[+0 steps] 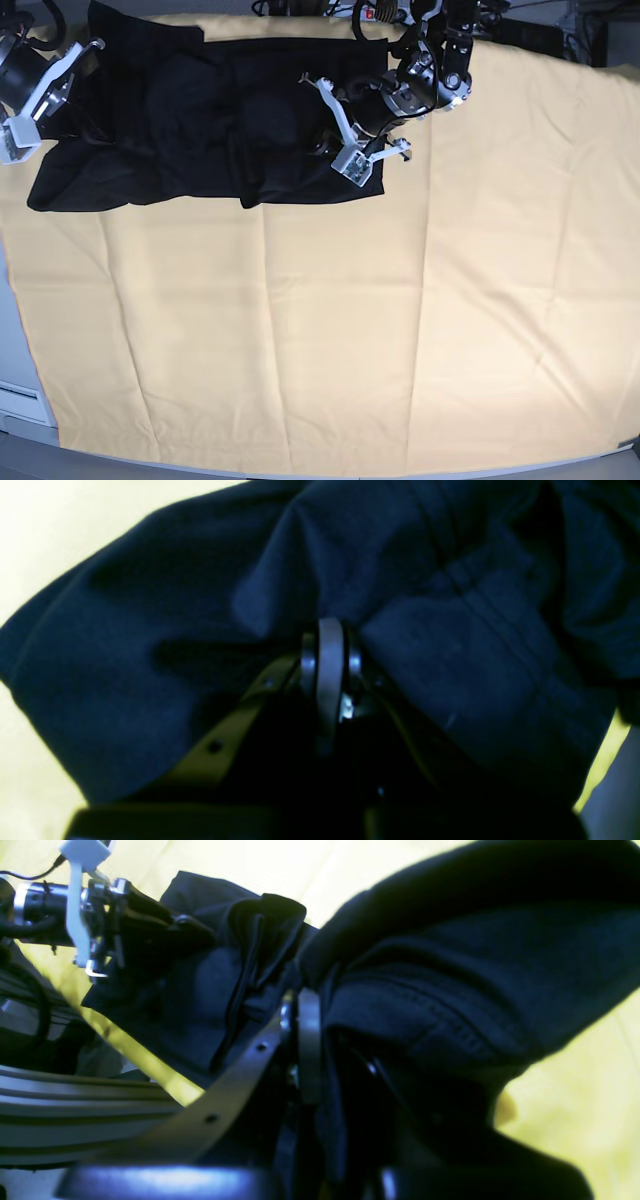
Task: Fold the T-shirt properly
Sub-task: 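Fold the held end with the right gripper toward the left gripper, then press the folded shirt flat with the right gripper, then open and lift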
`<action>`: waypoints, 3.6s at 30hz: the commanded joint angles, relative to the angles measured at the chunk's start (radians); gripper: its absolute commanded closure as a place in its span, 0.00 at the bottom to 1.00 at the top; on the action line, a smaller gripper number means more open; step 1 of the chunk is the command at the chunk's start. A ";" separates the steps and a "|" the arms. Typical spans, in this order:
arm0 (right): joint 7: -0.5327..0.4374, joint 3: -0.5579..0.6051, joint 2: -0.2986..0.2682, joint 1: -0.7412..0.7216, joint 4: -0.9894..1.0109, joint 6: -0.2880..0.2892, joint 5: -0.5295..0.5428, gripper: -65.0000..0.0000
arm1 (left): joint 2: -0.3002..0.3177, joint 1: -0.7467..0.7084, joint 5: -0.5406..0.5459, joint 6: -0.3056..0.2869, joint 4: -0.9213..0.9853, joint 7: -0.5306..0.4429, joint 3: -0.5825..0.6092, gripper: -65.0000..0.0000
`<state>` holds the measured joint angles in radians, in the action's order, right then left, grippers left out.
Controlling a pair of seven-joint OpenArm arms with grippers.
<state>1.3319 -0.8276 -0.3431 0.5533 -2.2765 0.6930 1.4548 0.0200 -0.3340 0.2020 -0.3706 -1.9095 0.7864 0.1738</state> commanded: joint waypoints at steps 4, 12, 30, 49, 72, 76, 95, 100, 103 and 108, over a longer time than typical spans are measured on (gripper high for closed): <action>-0.022 -0.001 0.023 0.001 -0.076 0.005 0.029 1.00 | -0.001 -0.004 0.033 -0.003 -0.026 0.006 0.002 1.00; -0.019 0.180 0.033 0.001 -0.080 0.005 0.029 1.00 | -0.001 0.018 0.043 -0.003 -0.032 -0.002 0.002 1.00; -0.080 0.347 0.033 -0.039 -0.080 0.005 0.029 1.00 | 0.000 0.038 0.027 -0.002 -0.328 -0.003 -0.034 1.00; -0.195 0.712 0.081 -0.117 -0.080 0.005 -0.132 1.00 | 0.003 0.029 0.264 -0.003 -0.447 0.023 -0.489 1.00; -0.446 0.847 0.083 -0.171 -0.080 0.005 -0.443 1.00 | 0.102 0.004 0.309 -0.004 -0.447 0.026 -0.589 1.00; -0.445 0.915 0.083 -0.171 -0.080 0.005 -0.476 1.00 | 0.102 0.000 0.309 -0.004 -0.447 0.026 -0.589 1.00; -0.592 1.078 0.083 -0.246 -0.080 0.005 -0.741 0.45 | 0.102 -0.021 0.308 -0.003 -0.447 0.031 -0.589 1.00; -0.569 1.055 0.082 -0.270 -0.080 0.005 -0.753 0.45 | 0.103 -0.024 0.293 -0.003 -0.447 0.034 -0.589 1.00; -0.560 0.991 0.082 -0.266 -0.080 0.005 -0.753 0.45 | 0.121 -0.024 0.270 -0.005 -0.447 0.033 -0.589 1.00; -0.494 0.831 0.082 -0.215 -0.080 0.005 -0.667 0.45 | 0.198 -0.024 0.274 -0.097 -0.447 0.033 -0.589 1.00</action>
<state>0.8715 0.0010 -0.2573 0.3401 -2.3421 0.6922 0.7692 0.2108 -0.3607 0.4595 -0.4675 -2.3386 0.8455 -0.4133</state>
